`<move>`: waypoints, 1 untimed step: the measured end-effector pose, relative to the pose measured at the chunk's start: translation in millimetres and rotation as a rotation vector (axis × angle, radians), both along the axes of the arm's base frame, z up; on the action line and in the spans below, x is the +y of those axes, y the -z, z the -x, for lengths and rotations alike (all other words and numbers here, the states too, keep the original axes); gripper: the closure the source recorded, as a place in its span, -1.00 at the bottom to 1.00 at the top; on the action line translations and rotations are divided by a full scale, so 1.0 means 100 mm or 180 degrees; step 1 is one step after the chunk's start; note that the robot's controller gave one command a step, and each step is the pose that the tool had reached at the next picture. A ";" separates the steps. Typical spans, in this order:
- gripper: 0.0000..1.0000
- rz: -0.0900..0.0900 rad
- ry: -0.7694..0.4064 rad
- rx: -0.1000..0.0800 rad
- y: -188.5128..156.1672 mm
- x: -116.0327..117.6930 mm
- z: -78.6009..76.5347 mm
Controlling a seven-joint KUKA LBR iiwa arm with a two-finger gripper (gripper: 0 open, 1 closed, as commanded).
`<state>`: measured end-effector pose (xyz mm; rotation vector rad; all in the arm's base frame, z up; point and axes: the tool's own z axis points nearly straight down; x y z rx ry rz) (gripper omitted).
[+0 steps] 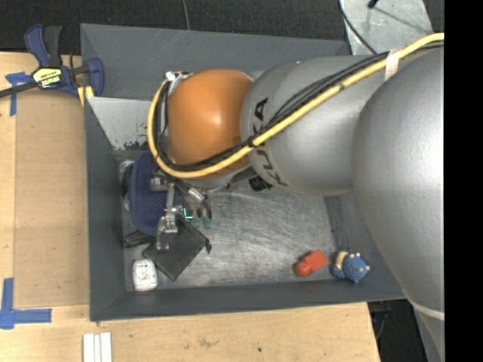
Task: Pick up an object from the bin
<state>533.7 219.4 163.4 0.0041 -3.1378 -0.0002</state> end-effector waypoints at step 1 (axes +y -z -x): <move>-1.00 -0.0043 0.0006 -0.0107 0.35 -0.14 -0.14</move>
Offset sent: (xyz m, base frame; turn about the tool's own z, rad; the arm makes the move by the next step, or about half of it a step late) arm 0.0102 -0.0313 -0.0854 0.0068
